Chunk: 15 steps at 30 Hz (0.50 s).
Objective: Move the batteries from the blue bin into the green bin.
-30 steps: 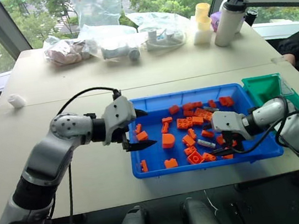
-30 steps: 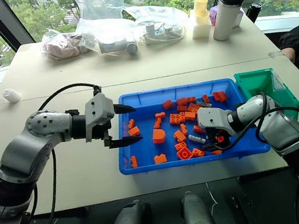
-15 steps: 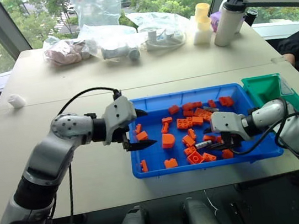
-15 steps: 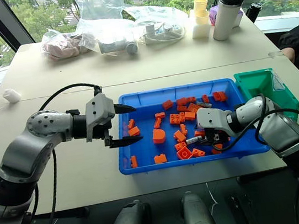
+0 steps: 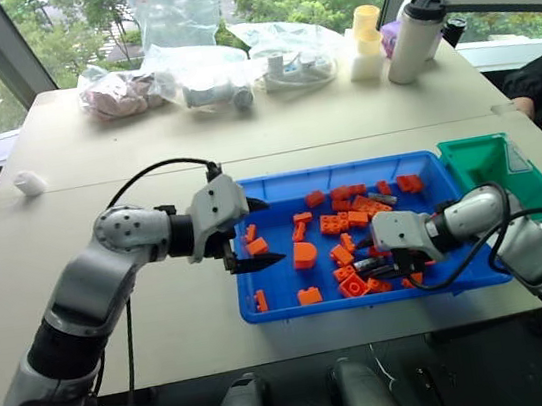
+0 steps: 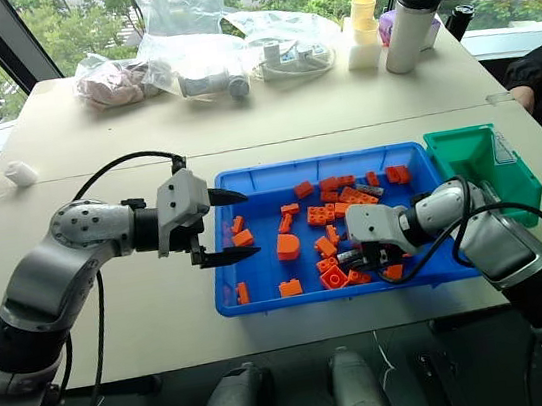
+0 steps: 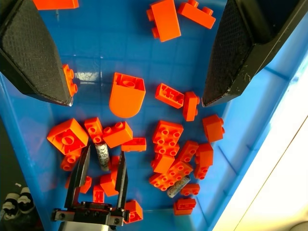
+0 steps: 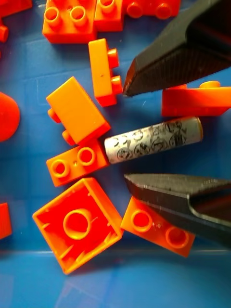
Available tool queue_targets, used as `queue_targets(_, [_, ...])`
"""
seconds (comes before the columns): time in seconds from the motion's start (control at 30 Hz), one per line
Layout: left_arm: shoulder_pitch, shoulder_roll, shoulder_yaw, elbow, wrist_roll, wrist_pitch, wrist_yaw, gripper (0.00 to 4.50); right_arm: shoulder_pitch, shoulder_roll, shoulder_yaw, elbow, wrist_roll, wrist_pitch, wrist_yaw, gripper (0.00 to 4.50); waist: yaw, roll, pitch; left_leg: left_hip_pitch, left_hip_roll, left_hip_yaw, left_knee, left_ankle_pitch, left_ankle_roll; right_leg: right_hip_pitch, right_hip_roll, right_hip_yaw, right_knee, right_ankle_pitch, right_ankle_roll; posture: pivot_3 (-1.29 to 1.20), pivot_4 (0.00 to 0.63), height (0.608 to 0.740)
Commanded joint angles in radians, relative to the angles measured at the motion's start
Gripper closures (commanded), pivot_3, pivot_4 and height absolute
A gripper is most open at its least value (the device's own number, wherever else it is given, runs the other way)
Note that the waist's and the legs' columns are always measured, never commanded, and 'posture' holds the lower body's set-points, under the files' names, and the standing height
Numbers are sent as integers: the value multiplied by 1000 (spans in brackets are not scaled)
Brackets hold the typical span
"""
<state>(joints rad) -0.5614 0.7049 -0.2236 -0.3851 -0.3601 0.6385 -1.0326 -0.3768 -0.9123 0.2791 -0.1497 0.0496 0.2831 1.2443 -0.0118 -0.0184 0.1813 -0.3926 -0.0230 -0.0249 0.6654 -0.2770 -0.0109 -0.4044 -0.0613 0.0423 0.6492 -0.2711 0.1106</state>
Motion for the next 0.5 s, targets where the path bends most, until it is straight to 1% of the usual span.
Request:
queue_targets(0.03, [-4,0,-2,-18,4,-16,1,0,-32,11,12,17,-21,-25,6,4034,0,0,0,0,0,0,0,0,0,0,0,0,0,0,0,0,150,740])
queue_targets(0.07, [-2,0,0,-19,4,-16,1,0,-35,12,11,17,-19,-23,6,4458,0,0,0,0,0,0,0,0,0,0,0,0,0,0,0,0,150,740])
queue_targets(0.1, [0,1,1,-20,4,-15,1,0,-35,12,10,16,-17,-22,7,4491,0,0,0,0,0,0,0,0,0,0,0,0,0,0,0,0,150,740])
queue_targets(0.4, [-2,4,8,-17,0,-14,-4,0,-45,2,-44,-4,8,20,-15,4490,0,0,0,0,0,0,0,0,0,0,0,0,0,0,0,0,150,740])
queue_targets(0.5, [-27,-31,56,-17,-61,17,7,0,-57,-26,-169,-46,101,158,-32,4490,3,1,1,0,0,0,0,0,0,0,-1,0,0,0,0,0,150,740])
